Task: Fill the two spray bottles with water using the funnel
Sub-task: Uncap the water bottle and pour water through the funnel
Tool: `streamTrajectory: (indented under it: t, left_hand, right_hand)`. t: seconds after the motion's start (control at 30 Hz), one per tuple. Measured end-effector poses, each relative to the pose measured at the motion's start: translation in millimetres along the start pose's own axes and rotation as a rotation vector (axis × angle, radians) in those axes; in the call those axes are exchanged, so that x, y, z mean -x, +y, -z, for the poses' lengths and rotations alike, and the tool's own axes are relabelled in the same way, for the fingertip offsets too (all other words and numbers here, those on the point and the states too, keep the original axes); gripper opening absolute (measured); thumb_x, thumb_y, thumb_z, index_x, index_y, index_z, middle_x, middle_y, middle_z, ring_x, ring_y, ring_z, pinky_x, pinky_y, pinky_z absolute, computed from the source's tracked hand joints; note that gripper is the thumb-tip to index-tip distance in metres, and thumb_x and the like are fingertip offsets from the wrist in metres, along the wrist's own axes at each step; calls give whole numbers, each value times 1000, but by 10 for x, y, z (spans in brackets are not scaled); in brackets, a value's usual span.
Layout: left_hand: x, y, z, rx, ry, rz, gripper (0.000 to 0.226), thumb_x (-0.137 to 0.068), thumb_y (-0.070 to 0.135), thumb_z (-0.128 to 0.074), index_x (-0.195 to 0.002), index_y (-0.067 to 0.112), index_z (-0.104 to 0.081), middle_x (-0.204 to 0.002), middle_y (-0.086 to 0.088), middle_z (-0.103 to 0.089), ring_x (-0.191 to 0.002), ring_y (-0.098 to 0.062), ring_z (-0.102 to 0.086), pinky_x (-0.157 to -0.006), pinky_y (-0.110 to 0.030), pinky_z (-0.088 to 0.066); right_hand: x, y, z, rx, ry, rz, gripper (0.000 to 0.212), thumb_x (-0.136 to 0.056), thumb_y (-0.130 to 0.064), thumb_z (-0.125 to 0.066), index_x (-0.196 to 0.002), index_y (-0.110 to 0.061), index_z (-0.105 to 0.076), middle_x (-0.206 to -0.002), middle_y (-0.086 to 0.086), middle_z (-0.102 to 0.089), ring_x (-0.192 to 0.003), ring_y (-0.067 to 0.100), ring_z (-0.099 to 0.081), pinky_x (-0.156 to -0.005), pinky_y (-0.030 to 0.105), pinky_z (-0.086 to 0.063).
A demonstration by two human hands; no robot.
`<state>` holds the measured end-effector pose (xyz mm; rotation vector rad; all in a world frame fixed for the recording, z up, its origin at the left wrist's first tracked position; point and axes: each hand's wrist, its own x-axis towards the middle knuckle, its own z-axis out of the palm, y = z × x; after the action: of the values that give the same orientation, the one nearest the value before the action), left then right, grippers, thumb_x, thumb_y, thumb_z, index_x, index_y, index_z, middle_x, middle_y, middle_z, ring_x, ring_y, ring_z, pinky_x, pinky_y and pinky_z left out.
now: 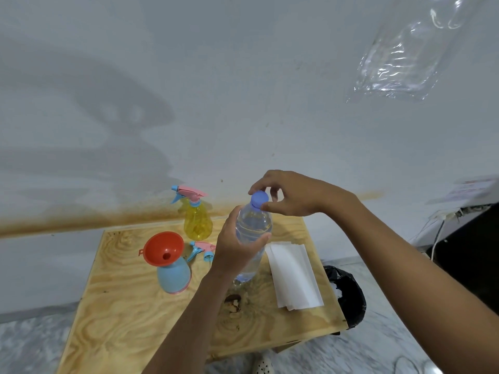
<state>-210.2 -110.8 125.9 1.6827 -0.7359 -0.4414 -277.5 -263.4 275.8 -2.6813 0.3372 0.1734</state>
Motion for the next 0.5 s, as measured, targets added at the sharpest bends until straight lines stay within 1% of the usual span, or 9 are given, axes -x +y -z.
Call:
streamTrajectory:
  t: [0.07,0.17,0.2,0.23,0.3,0.33,0.37,0.43,0.5]
  left_hand:
    - [2,-2,-1,5,-3,0,77,-70,50,-80,-136,29,-48,-123,11,-63,-114,-9,-63,-94,-35,-58]
    - [7,10,1,3,-4,-1,69,-76,38,-84,-134,32,-48,-124,14,-62,-114,-4,-61,-94,-25,-55]
    - [5,7,5,3,-3,-2,68,-77,35,-85,-133,34,-47,-124,15,-61,-114,-3,-60,-94,-22,-54]
    - [4,12,8,2,-5,-2,67,-77,34,-85,-131,36,-46,-123,16,-61,-114,-2,-60,-94,-21,-53]
    - [0,4,6,9,-13,-3,65,-77,35,-85,-129,37,-46,-121,19,-61,-113,-1,-60,-92,-20,-53]
    - [-1,3,5,15,-15,-5,65,-76,36,-85,-129,38,-47,-120,19,-61,-113,-2,-61,-93,-21,-54]
    - [-4,-1,4,22,-16,-3,65,-75,38,-85,-129,38,-48,-121,18,-62,-113,-3,-62,-94,-24,-55]
    - [-13,-20,-5,43,-18,4,69,-72,43,-83,-131,34,-50,-122,15,-64,-114,-5,-63,-97,-34,-56]
    - [-6,-19,-5,56,-20,-6,69,-70,44,-83,-131,33,-52,-121,13,-66,-112,-6,-64,-98,-39,-56]
  right_hand:
    - [20,-8,23,-30,-17,18,33,-90,-33,-67,-122,-37,-63,-118,-13,-54,-96,8,-60,-85,26,-48]
    - [-1,-29,-49,-43,32,-7,31,-88,-42,-69,-119,-36,-65,-114,-11,-55,-96,10,-59,-84,28,-48]
    - [-13,-31,-79,-31,62,1,29,-89,-42,-69,-117,-35,-66,-112,-11,-55,-94,10,-58,-84,28,-48]
    - [-21,-30,-103,-31,100,21,27,-90,-40,-68,-116,-33,-67,-109,-11,-56,-92,9,-57,-82,26,-48]
    - [-14,-15,-111,-119,209,62,24,-91,-33,-66,-115,-31,-68,-108,-12,-60,-90,7,-58,-76,16,-44]
    - [8,-8,-98,-190,275,71,24,-91,-29,-66,-116,-30,-68,-108,-11,-63,-90,7,-59,-72,11,-42]
    - [44,7,-87,-264,342,68,26,-91,-26,-66,-117,-29,-68,-108,-11,-65,-91,7,-60,-70,11,-44]
    - [162,54,-128,-389,458,44,30,-89,-22,-69,-118,-28,-67,-106,-9,-67,-91,8,-61,-68,16,-48]
    - [305,122,-312,-464,545,-3,30,-86,-18,-72,-114,-26,-67,-102,-10,-67,-89,7,-60,-67,21,-48]
